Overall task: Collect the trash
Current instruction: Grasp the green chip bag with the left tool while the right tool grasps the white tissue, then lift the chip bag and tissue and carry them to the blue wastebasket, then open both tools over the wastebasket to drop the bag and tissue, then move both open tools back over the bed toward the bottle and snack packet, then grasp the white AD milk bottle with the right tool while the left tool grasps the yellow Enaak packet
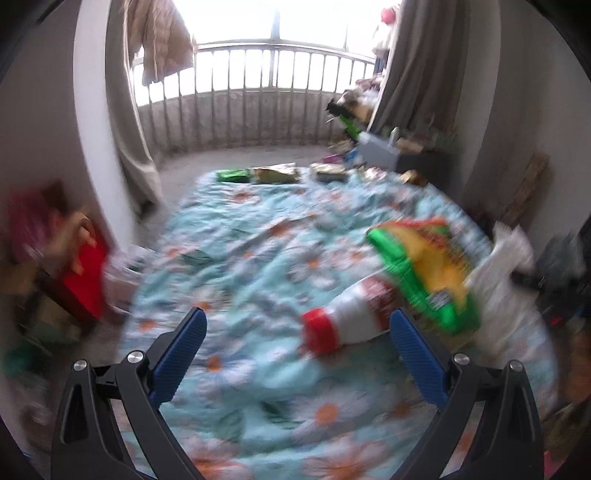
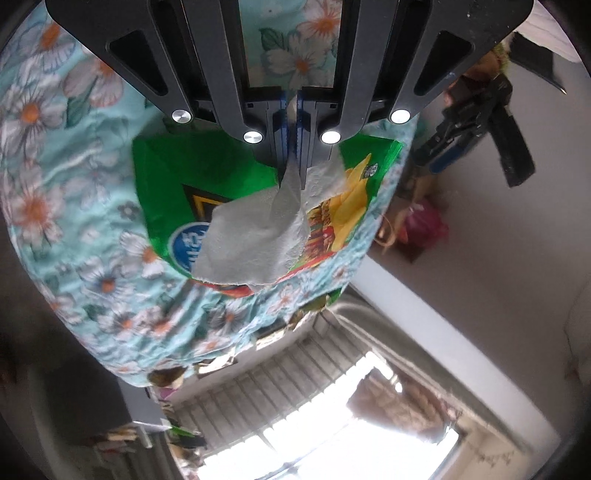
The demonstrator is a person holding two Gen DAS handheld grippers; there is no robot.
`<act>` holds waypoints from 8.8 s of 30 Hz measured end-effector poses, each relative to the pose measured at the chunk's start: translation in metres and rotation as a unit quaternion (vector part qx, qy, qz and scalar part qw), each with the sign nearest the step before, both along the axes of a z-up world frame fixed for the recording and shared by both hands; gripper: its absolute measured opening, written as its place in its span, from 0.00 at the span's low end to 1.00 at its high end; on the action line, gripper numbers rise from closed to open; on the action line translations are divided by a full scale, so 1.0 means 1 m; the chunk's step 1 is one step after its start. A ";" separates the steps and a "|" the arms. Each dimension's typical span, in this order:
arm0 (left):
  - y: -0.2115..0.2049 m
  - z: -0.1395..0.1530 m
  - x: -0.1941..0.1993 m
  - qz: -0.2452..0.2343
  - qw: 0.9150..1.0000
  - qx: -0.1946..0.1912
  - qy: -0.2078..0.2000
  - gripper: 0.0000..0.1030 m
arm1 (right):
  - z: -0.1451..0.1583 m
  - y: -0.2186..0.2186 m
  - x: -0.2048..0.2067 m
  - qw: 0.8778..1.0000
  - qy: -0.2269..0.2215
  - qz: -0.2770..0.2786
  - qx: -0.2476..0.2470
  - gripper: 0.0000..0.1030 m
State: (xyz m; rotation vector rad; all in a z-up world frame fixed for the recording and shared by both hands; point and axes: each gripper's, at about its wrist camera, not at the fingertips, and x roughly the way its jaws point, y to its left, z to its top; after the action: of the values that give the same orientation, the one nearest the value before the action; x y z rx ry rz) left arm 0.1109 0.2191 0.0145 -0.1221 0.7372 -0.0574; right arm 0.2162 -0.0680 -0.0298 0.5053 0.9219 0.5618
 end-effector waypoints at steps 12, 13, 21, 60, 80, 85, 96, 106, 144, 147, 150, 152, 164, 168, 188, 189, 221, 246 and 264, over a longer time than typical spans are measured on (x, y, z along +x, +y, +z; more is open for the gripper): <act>-0.004 -0.028 0.023 -0.087 0.941 -0.316 0.088 0.74 | -0.012 -0.019 -0.002 0.999 0.020 -0.030 0.020 0.02; -0.006 -0.034 0.025 -0.087 0.933 -0.334 0.100 0.73 | -0.012 -0.019 -0.002 0.999 0.020 -0.031 0.021 0.02; -0.020 -0.056 0.038 -0.082 0.918 -0.363 0.134 0.62 | -0.018 -0.024 -0.002 0.999 0.023 -0.031 0.032 0.02; -0.031 0.014 0.017 -0.168 0.897 -0.408 -0.010 0.07 | 0.003 -0.079 -0.018 0.993 -0.031 -0.072 0.090 0.02; -0.067 0.064 0.020 -0.206 0.902 -0.376 -0.062 0.05 | 0.013 -0.133 -0.047 0.982 -0.067 -0.124 0.124 0.02; -0.099 0.083 0.022 -0.230 0.912 -0.330 -0.076 0.05 | 0.011 -0.158 -0.057 0.977 -0.075 -0.153 0.131 0.02; -0.256 0.096 0.037 -0.354 0.913 -0.195 -0.051 0.05 | -0.009 -0.262 -0.113 0.940 -0.074 -0.321 0.094 0.02; -0.451 0.043 0.046 -0.460 0.886 -0.053 -0.020 0.05 | -0.115 -0.366 -0.172 0.850 0.055 -0.513 0.108 0.02; -0.678 -0.116 0.025 -0.527 0.831 0.036 0.174 0.70 | -0.251 -0.436 -0.282 0.645 0.098 -0.714 0.255 0.66; -0.660 -0.089 0.031 -0.516 0.840 0.024 0.165 0.72 | -0.243 -0.433 -0.290 0.628 0.063 -0.731 0.259 0.66; -0.632 -0.056 0.041 -0.502 0.851 0.005 0.157 0.74 | -0.240 -0.435 -0.292 0.628 0.045 -0.729 0.268 0.66; -0.609 -0.032 0.045 -0.493 0.858 -0.001 0.145 0.75 | -0.231 -0.434 -0.290 0.634 0.038 -0.728 0.260 0.66; -0.401 0.075 0.049 -0.424 0.903 -0.030 0.070 0.82 | -0.216 -0.445 -0.256 0.673 0.114 -0.723 0.108 0.52; -0.318 0.074 0.041 -0.366 0.927 -0.052 0.068 0.82 | -0.226 -0.450 -0.266 0.657 0.126 -0.737 0.097 0.53; -0.166 0.059 0.032 -0.194 0.974 -0.103 0.055 0.83 | -0.274 -0.451 -0.198 0.712 0.239 -0.660 0.003 0.08; -0.166 0.058 0.033 -0.193 0.974 -0.104 0.054 0.83 | -0.275 -0.447 -0.192 0.721 0.240 -0.650 0.002 0.08; -0.050 -0.011 -0.004 -0.160 0.958 -0.200 0.128 0.84 | 0.023 -0.010 0.034 0.981 -0.082 0.012 -0.175 0.77; -0.071 -0.057 -0.048 -0.175 0.950 -0.207 0.158 0.63 | -0.074 0.185 0.128 0.818 0.010 0.399 -0.413 0.76; -0.076 -0.086 -0.024 -0.217 0.882 -0.343 0.240 0.63 | -0.067 -0.044 0.043 0.967 0.226 0.031 -0.111 0.66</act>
State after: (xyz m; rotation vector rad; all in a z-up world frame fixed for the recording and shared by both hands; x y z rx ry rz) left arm 0.0867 0.1427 -0.0716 -0.6675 1.2093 -0.7463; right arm 0.2596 -0.1121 -0.0968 0.4083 1.4220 0.3959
